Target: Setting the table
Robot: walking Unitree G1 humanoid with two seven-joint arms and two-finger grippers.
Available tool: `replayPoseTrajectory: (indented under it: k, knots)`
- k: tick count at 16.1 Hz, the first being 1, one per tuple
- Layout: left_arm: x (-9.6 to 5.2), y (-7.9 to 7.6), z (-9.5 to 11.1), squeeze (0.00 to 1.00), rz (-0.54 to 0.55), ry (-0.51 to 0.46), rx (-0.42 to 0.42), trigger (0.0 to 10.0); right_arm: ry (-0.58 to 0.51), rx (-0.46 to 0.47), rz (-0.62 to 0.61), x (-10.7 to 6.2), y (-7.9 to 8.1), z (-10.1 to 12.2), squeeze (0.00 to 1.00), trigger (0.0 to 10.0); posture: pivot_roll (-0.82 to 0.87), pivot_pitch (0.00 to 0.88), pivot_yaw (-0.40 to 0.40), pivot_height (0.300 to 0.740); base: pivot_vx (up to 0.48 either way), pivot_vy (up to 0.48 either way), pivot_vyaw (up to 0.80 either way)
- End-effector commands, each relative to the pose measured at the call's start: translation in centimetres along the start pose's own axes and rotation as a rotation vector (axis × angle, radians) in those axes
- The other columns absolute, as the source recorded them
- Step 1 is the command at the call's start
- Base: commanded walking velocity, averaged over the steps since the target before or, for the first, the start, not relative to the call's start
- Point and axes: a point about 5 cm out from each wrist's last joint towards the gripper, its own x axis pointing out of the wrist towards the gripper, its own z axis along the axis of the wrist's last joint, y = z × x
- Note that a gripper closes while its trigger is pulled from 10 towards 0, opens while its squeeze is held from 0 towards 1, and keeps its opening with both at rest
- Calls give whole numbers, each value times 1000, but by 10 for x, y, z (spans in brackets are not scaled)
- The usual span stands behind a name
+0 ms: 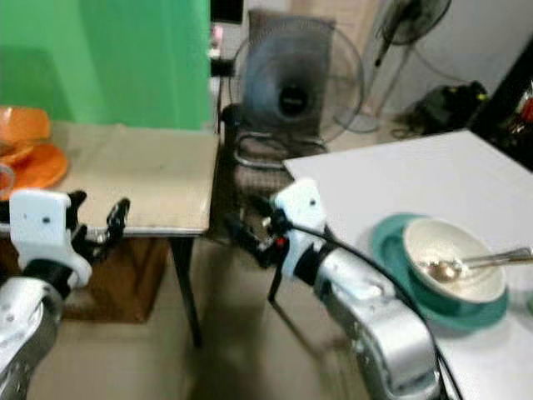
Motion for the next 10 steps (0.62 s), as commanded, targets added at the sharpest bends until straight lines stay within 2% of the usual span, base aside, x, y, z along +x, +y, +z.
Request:
replayPoseTrajectory:
  k: [1, 4, 5, 7, 10]
  knots:
    - [4, -7, 2, 0, -47, -6, -3, 10000, -2, 29, -67, -2, -12, -4, 0, 10000, -15, 0, -57, 740, 337, 0, 0]
    - [6, -2, 2, 0, -29, -15, 3, 10000, -35, 93, -104, 1, -18, -6, 0, 10000, -10, 0, -57, 740, 337, 0, 0]
    - [4, 0, -2, 0, -15, -6, 12, 10000, -42, 150, -117, 1, -23, -13, 0, 10000, -3, 0, -65, 740, 337, 0, 0]
    - [2, 3, -2, 0, 13, -9, 15, 10000, -17, 99, -68, 2, -22, -16, 0, 10000, 12, 0, -87, 740, 337, 0, 0]
    - [-6, 5, -2, 0, 41, -8, 18, 10000, -9, 96, 16, 5, -13, -18, 0, 10000, 22, 0, -91, 740, 339, 0, 800]
